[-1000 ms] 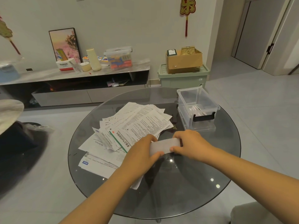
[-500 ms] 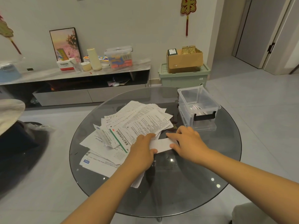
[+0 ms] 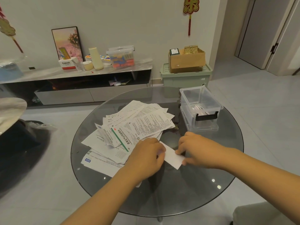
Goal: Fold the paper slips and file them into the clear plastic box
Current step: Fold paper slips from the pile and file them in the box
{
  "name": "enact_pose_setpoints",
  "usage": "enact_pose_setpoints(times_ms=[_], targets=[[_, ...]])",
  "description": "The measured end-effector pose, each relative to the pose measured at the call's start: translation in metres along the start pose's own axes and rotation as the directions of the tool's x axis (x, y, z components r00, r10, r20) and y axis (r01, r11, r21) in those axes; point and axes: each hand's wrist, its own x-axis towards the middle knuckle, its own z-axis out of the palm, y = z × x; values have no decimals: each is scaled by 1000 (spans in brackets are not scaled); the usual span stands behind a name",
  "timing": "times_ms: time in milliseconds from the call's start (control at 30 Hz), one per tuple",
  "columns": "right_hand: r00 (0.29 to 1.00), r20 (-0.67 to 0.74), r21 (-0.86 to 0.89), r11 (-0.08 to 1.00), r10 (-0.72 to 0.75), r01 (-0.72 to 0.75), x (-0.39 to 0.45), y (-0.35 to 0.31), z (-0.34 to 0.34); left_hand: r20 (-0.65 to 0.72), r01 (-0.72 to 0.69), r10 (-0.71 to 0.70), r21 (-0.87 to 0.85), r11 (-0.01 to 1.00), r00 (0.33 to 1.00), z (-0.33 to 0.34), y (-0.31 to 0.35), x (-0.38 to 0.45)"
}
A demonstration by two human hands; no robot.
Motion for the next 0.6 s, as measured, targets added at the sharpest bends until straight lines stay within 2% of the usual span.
enact_pose_setpoints(times_ms=[300, 400, 600], targets=[[987, -86, 98, 984, -139, 147, -17, -2, 7, 282, -16, 42, -93, 996, 958, -15, 1, -12], [986, -86, 107, 983, -141, 149, -17, -2, 8, 315, -19, 41, -72, 997, 948, -16, 2, -14], [983, -137, 93, 986, -123, 136, -13, -7, 10, 293, -20, 42, -77, 997, 955, -15, 3, -14]])
